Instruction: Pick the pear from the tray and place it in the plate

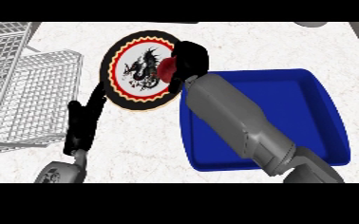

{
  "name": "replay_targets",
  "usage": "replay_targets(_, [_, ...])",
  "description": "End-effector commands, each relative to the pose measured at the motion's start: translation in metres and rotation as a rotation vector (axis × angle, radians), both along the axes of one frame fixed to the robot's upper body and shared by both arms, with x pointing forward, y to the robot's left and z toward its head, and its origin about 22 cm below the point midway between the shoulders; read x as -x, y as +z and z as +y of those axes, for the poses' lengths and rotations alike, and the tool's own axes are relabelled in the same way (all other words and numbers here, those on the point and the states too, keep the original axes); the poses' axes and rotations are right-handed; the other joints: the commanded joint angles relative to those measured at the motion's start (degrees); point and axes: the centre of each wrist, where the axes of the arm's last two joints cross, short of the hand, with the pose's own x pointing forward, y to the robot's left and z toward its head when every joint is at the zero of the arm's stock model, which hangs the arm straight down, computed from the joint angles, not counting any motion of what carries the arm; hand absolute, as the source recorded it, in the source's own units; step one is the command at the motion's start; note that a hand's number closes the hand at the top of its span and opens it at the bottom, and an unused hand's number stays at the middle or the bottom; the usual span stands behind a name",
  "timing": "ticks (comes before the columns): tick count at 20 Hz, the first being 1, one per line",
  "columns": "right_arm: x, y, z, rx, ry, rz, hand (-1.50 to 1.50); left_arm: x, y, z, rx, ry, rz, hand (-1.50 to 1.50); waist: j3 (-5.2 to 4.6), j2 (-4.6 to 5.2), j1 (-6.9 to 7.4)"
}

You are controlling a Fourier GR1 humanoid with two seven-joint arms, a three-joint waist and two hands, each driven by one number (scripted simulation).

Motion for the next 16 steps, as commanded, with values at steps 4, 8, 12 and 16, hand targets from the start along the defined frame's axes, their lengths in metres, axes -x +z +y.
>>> replay_targets(4, [0.004,-0.032,-0.015,-0.060,0.150,0.063,-1.50,0.008,0.003,0.001,-0.004,0.006,0.009,0.00,0.04,-0.23,-0.37])
replay_targets(8, [0.004,-0.007,-0.011,-0.307,0.219,-0.097,-1.50,0.004,0.010,0.022,-0.004,0.031,-0.005,0.00,0.07,-0.43,-1.30])
replay_targets(12, [0.002,0.012,-0.023,-0.640,0.131,-0.275,-1.50,-0.001,0.006,0.006,-0.001,0.048,-0.002,0.00,0.20,-0.26,-2.31])
replay_targets(16, [0.001,-0.001,-0.048,-0.807,0.105,-0.285,-1.50,0.002,0.003,0.019,0.002,0.047,0.006,0.00,0.09,-0.48,-2.60])
